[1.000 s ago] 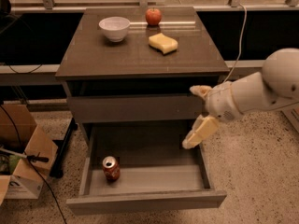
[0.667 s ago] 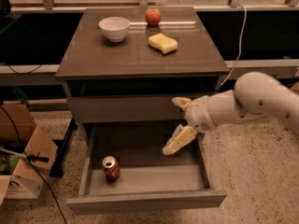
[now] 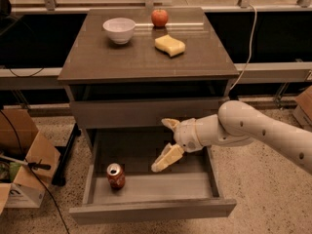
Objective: Pick coke can from middle drawer and place on counter
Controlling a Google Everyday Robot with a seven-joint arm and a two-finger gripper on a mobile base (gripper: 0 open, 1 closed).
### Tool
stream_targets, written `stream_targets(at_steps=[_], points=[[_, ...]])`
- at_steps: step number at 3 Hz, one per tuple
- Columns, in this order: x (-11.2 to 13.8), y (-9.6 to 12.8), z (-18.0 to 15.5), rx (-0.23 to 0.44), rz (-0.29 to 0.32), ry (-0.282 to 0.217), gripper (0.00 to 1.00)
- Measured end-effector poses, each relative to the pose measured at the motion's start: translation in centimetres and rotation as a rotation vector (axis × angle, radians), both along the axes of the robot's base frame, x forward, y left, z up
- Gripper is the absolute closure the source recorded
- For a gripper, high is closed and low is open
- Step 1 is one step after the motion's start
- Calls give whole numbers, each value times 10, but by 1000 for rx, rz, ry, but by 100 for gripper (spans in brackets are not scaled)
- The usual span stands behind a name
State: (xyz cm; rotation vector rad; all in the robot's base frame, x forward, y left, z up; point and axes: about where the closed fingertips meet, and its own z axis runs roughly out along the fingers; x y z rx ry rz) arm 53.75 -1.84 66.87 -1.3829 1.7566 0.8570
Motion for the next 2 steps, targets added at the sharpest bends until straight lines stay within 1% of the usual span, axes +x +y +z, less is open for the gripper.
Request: stream_targets(at_steps=[1,2], points=[[1,7,-8,-49,21,15,0],[2,29,-58,-20,29,37,0]])
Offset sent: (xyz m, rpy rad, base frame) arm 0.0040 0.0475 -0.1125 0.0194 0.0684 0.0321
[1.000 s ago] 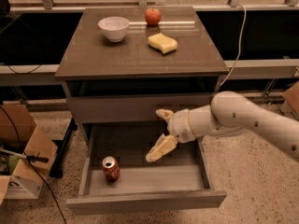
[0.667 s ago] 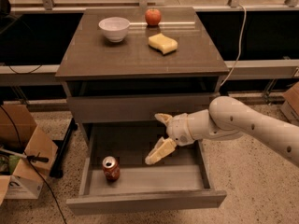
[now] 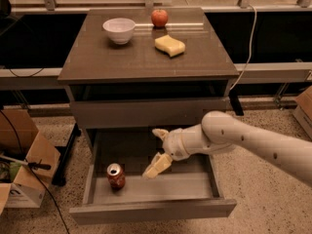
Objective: Pick coke can from middle drawer and place on counter
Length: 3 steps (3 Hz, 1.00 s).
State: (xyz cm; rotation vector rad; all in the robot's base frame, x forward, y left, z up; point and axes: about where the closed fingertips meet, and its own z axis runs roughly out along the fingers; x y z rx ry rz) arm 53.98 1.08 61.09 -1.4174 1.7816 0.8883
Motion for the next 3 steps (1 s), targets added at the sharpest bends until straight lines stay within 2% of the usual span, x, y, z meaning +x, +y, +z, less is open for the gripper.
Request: stream_targets(at_steps=[1,2,3], points=[[4,18,-63,56,-12,31,0],[4,29,-101,96,-25,64,0],[15,49,-132,161,-45,80,0]])
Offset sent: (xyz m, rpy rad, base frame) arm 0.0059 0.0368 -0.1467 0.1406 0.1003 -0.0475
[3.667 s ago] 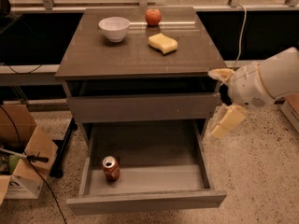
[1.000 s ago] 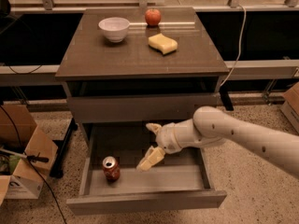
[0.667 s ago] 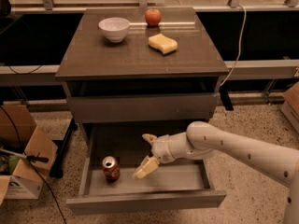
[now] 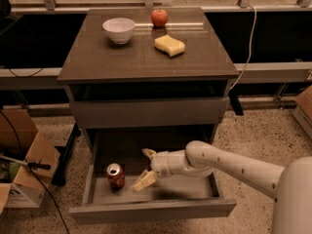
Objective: Pick coke can from middle drawer and place on counter
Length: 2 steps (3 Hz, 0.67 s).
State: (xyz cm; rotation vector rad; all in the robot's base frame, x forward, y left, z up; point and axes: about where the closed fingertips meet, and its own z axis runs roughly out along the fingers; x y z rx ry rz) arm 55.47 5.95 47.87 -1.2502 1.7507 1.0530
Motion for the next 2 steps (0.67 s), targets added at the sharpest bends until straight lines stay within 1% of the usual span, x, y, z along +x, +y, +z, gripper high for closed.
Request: stream_targets(at_steps=[1,2], points=[[20,38,-35,102,7,34,0],[30,61,-50,159,17,55,0]])
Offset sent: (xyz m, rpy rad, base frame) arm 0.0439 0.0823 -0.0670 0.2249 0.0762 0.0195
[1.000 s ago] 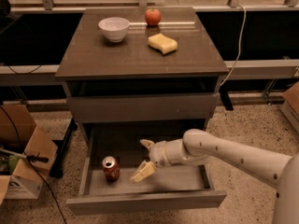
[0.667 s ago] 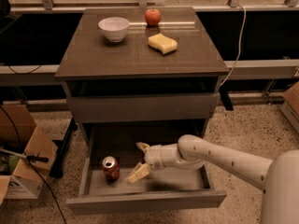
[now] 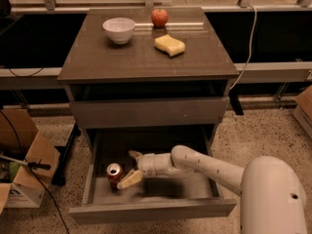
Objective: Pick coke can from middle drawer and place on counter
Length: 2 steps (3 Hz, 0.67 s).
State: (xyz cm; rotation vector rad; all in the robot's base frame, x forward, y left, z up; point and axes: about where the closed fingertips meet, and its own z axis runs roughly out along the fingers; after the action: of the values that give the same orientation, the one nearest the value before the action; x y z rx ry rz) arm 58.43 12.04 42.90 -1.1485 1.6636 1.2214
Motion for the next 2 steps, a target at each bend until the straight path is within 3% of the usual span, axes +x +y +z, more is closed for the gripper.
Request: stream_targets(at_steps=[1,2], points=[[-3,39,-5,72,33,22,3],[-5,52,-5,103,39,33,25]])
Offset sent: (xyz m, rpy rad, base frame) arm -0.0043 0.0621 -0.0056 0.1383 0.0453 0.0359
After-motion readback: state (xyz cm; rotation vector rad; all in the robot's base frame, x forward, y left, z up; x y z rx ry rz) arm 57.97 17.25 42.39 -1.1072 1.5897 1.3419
